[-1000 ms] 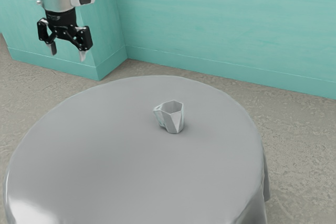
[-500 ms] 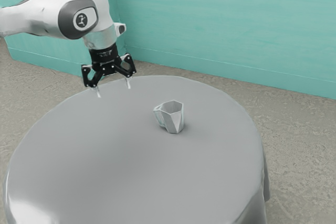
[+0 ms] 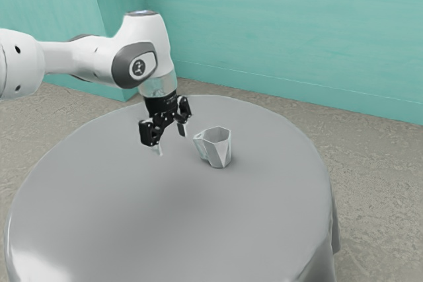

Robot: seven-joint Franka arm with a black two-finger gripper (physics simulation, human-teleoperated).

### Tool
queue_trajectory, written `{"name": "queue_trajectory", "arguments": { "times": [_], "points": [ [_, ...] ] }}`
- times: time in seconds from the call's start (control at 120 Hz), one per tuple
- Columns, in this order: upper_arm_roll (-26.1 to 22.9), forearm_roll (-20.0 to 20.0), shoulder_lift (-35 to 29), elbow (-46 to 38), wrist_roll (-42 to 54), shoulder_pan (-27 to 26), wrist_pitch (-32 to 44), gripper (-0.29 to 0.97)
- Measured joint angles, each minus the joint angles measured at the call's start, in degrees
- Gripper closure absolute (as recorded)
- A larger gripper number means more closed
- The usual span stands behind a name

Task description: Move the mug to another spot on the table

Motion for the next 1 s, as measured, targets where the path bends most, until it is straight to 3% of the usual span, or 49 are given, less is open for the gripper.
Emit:
{"name": "queue_trajectory", "arguments": {
  "times": [0.333,0.642,0.767,1.0],
  "points": [
    [0.0,0.0,6.4,4.9,-11.6,1.1,2.4,0.00],
    [0.1,-0.1,11.3,8.5,-14.1,2.9,4.5,0.00],
    [0.1,-1.8,12.3,8.3,-13.0,3.5,7.1,0.00],
    [0.5,-9.6,13.1,7.2,-9.2,3.6,12.2,0.00]
  ]
}}
